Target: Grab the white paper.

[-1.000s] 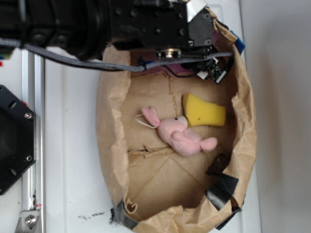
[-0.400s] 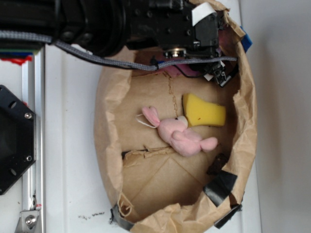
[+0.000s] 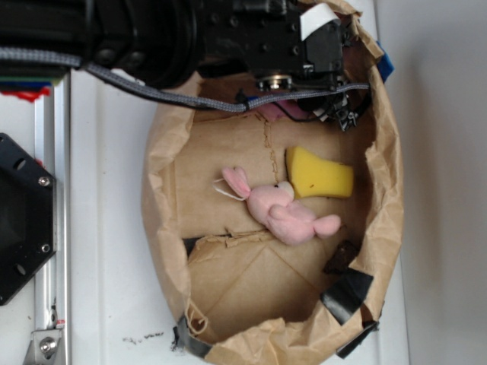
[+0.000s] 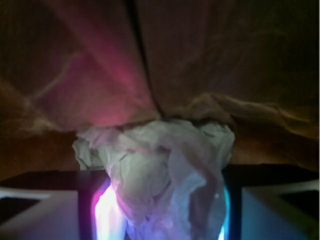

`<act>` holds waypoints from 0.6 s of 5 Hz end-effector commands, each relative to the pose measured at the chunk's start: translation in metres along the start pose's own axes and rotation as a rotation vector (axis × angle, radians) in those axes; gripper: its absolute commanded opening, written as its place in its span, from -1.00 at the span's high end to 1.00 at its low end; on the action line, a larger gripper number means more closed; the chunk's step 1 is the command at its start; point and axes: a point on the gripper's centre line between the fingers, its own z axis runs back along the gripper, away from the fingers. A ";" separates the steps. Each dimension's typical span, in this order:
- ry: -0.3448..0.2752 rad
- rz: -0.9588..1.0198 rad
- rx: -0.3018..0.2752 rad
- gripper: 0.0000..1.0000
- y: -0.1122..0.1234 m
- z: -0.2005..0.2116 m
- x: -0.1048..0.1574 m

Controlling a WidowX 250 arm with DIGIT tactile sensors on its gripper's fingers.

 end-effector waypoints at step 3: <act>0.098 -0.088 -0.290 1.00 -0.010 0.084 0.016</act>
